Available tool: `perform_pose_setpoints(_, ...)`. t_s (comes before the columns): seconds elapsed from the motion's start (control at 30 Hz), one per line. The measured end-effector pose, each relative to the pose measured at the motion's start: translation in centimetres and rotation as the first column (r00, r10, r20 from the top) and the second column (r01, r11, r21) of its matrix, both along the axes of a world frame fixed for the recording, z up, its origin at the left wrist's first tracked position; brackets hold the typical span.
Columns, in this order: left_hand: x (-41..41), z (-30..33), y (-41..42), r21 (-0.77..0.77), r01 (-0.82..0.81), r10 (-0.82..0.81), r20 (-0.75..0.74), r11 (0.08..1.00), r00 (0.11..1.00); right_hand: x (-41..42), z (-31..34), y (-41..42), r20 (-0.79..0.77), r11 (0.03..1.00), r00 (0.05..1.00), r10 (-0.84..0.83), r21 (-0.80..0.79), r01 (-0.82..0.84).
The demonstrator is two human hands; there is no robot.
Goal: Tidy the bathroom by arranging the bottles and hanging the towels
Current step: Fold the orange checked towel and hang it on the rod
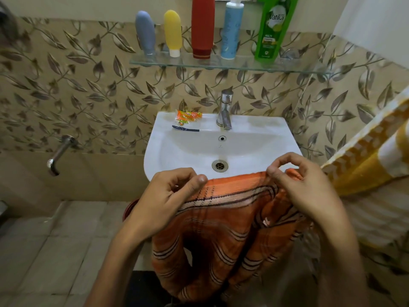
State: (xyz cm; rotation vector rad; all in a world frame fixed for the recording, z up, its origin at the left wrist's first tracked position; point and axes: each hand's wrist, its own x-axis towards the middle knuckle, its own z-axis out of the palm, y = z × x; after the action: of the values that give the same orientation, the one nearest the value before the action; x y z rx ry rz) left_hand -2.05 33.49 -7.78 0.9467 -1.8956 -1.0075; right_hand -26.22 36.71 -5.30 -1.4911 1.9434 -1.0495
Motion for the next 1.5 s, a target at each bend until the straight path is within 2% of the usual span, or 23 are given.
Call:
perform_pose_setpoints(0.1,-0.4,-0.2,0.1,0.005,0.037,-0.037,-0.003,0.999,0.999,1.8,0.5,0.3,0.03,0.97,0.973,0.23,0.071,-0.232)
perform_pose_setpoints(0.17,-0.9,-0.3,0.2,0.019,0.075,-0.075,0.003,0.997,0.997,3.6,0.6,0.4,0.096,0.889,0.898,0.43,0.13,-0.44)
perform_pose_setpoints(0.27,-1.1,-0.2,0.3,0.02,0.093,-0.093,-0.014,0.995,0.996,5.9,0.1,0.2,-0.032,0.819,0.832,0.554,0.197,-0.538)
perform_pose_setpoints(0.3,-1.0,-0.2,0.3,0.017,0.086,-0.086,-0.017,0.996,0.996,6.1,0.0,0.1,-0.033,0.823,0.833,0.552,0.179,-0.539)
perform_pose_setpoints(0.43,-0.5,-0.1,0.1,0.054,0.072,-0.071,-0.019,0.996,0.997,5.5,0.4,-0.2,0.121,0.852,0.85,0.512,0.049,-0.521)
perform_pose_setpoints(0.6,0.3,0.1,-0.1,0.084,0.046,-0.046,-0.002,0.995,0.999,3.5,0.9,-0.3,0.207,0.932,0.91,0.36,-0.042,-0.359)
perform_pose_setpoints(0.73,0.5,-0.2,-0.4,0.053,0.026,-0.031,0.08,0.998,0.996,2.5,1.0,-0.1,0.258,0.971,0.936,0.24,-0.043,-0.237)
perform_pose_setpoints(0.93,1.1,-0.7,-1.1,-0.059,-0.099,0.107,0.17,0.993,0.98,1.8,0.9,0.1,0.201,0.986,0.965,0.166,-0.03,-0.163)
perform_pose_setpoints(1.1,1.1,-0.9,-1.2,-0.162,-0.14,0.163,0.145,0.977,0.976,0.9,1.3,0.4,0.134,0.989,0.98,0.148,-0.019,-0.147)
perform_pose_setpoints(1.27,0.2,-0.2,-0.8,-0.268,-0.134,0.175,0.136,0.954,0.975,0.5,0.5,0.2,-0.031,0.992,0.996,0.089,0.092,-0.086)
perform_pose_setpoints(1.37,-0.9,0.4,-0.1,-0.171,-0.032,0.05,0.099,0.985,0.994,1.6,0.2,0.3,-0.051,0.981,0.986,0.161,0.12,-0.154)
perform_pose_setpoints(1.5,-2.1,0.8,0.7,-0.056,0.145,-0.14,0.083,0.988,0.987,3.9,0.9,0.7,0.011,0.898,0.906,0.423,0.128,-0.421)
